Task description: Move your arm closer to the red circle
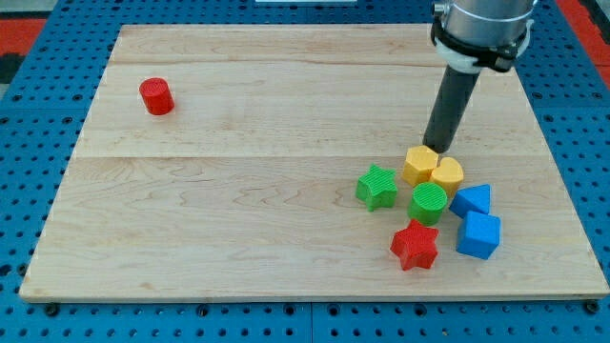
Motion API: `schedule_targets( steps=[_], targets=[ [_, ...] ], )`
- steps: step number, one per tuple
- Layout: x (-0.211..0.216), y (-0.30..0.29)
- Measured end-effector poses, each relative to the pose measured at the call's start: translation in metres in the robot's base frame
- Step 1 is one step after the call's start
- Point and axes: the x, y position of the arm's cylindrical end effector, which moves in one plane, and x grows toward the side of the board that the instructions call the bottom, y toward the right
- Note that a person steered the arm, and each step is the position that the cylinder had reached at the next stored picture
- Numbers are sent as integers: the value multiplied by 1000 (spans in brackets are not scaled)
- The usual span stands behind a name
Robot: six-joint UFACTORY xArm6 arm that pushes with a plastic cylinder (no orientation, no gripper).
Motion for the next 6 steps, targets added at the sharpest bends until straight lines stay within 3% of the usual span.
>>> schedule_targets(
  steps=[1, 2, 3, 4, 5, 6],
  targets=[
    [-73, -5],
    [-144, -100],
    [-195, -237],
    [-173, -358],
    [-90, -351],
    [-10, -309]
  ],
)
